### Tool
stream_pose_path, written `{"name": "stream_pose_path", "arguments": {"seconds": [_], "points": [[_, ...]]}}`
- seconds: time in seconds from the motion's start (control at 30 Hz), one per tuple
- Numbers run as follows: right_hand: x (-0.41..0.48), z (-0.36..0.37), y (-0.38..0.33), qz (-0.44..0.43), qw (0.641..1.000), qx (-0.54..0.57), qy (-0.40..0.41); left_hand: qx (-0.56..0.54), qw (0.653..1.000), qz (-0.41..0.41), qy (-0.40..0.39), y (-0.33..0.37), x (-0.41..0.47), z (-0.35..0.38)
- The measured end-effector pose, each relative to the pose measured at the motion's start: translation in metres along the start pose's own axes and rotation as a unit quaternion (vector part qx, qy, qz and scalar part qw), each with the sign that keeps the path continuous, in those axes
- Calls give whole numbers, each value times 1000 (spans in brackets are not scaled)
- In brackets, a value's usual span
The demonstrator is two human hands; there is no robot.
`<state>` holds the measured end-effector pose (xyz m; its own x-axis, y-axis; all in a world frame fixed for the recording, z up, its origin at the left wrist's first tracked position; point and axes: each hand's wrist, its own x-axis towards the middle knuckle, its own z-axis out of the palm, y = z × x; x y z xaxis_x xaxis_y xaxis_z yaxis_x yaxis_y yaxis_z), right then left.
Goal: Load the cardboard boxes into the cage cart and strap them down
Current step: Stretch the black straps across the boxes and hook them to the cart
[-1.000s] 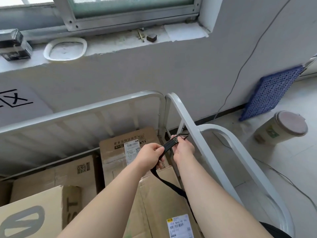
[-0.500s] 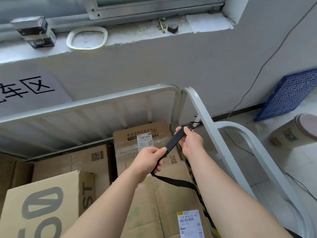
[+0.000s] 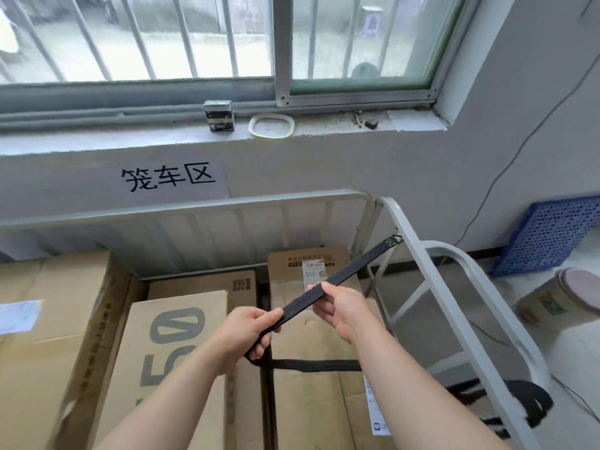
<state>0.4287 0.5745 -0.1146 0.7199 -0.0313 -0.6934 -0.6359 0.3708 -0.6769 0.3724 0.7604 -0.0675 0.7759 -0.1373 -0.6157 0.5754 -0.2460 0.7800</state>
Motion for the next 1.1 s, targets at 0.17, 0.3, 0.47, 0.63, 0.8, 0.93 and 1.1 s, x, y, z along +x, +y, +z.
{"name": "stream_pose_path", "arguments": {"seconds": [0.17, 0.3, 0.47, 0.63, 0.8, 0.93, 1.1], "points": [[-81, 56, 53, -4, 999, -19, -34, 10, 1000, 22, 3, -29, -86, -47], [-141, 96, 96, -16, 996, -62, -63, 27, 998, 54, 15, -60, -140, -90], [-190, 111, 126, -45, 993, -74, -76, 29, 996, 67, 49, -94, -193, -143], [-212, 129, 154, -37, 987, -132, -84, 7, 996, 47, 71, -128, -228, -172], [-229, 171, 180, 21, 974, -151, -165, 10, 994, 28, 106, -157, -263, -198], [-238, 214, 201, 60, 972, -115, -195, 9, 986, 13, 168, -187, -293, -231], [-252, 268, 240, 102, 968, -99, -209, -16, 974, 13, 225, -225, -318, -258]]}}
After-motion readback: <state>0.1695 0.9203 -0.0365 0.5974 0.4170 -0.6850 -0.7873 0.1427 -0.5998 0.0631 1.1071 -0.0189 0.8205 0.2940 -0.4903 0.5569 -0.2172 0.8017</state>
